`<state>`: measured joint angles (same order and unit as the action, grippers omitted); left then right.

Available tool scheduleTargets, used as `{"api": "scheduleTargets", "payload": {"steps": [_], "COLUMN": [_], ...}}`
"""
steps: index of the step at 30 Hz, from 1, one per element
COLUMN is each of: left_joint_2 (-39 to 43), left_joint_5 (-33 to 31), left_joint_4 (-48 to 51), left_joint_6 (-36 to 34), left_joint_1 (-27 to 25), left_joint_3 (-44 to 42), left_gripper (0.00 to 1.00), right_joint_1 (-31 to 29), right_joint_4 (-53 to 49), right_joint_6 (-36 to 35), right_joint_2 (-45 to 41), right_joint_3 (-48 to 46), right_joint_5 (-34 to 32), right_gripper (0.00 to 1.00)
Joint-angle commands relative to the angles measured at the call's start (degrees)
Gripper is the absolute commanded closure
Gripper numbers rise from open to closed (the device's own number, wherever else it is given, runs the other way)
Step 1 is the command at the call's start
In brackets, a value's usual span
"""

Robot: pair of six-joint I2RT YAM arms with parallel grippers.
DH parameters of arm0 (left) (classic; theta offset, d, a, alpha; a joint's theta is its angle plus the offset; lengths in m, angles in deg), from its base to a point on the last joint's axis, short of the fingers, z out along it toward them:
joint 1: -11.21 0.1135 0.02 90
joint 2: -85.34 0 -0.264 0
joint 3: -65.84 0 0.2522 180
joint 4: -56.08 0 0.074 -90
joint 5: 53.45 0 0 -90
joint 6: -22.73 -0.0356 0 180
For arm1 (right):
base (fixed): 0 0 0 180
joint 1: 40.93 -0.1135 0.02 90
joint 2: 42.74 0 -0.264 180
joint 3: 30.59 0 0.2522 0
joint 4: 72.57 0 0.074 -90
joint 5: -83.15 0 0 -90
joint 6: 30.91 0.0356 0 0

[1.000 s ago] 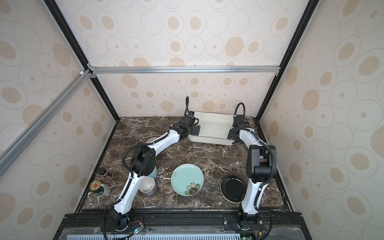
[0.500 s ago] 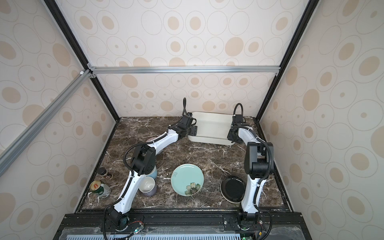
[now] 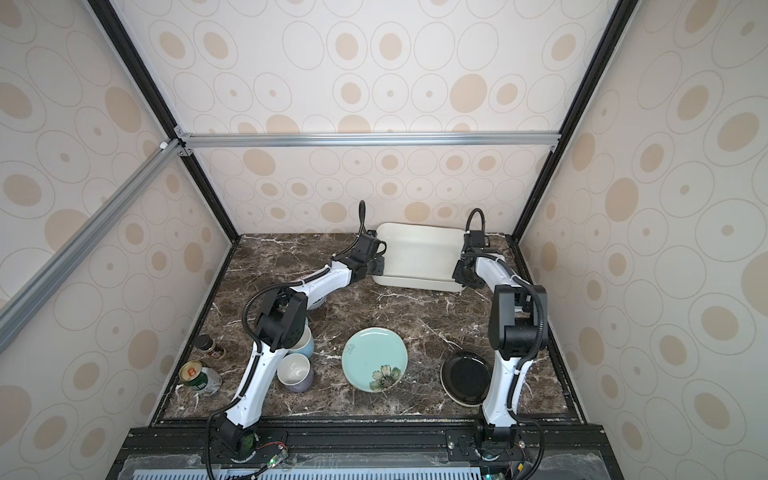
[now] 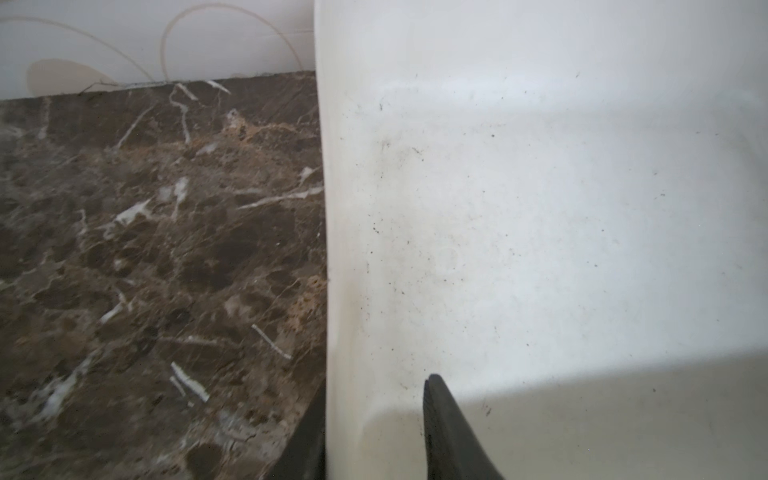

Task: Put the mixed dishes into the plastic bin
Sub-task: 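Pull the white bin toward the robot with both grippers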

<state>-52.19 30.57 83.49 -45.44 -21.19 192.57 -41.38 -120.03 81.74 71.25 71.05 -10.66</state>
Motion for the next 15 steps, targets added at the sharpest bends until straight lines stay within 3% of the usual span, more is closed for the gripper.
{"api": "scheduleTargets", "payload": {"steps": [1, 15], "left_joint_2": [4.36, 21.99], "left_joint_5": [-0.39, -3.26], "left_joint_4": [0.42, -5.36], "left_joint_6": [0.06, 1.43], "left_joint_1": [0.02, 0.04], "left_joint_3": [-5.76, -28.58], "left_gripper": [0.69, 0.69], "right_joint_1": [-2.16, -10.15], "right_joint_4": [-2.73, -3.72], "right_joint_6": [-0.56, 1.7], "right_joint_2": [-2.73, -11.67], "right_joint_3": [-2.71, -10.53], "right_joint_5": [1.6, 3.19], "right_gripper": [0.69, 0.69]}}
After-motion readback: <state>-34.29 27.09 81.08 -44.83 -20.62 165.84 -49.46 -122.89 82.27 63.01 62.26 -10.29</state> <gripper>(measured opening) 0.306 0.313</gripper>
